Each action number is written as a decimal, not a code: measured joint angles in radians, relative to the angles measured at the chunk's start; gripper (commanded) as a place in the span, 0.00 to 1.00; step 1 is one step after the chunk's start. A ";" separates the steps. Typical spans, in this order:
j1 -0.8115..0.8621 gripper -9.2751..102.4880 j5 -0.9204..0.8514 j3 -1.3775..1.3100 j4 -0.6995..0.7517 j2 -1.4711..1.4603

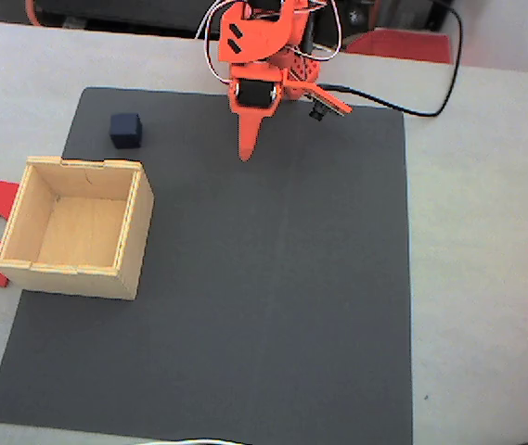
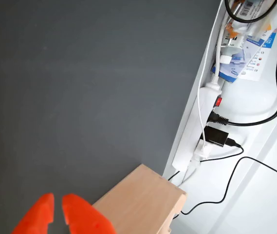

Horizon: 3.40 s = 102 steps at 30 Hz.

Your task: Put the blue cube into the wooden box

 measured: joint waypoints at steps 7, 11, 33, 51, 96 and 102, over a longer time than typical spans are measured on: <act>0.000 0.08 0.000 0.000 0.000 0.000; 0.000 0.08 0.000 0.000 0.000 0.000; 0.028 0.25 -0.012 -0.003 -0.061 -0.008; 0.499 0.24 0.322 -1.259 0.287 -1.037; 0.779 0.33 0.445 -0.992 0.112 -1.373; 0.785 0.32 0.457 -0.992 0.095 -1.428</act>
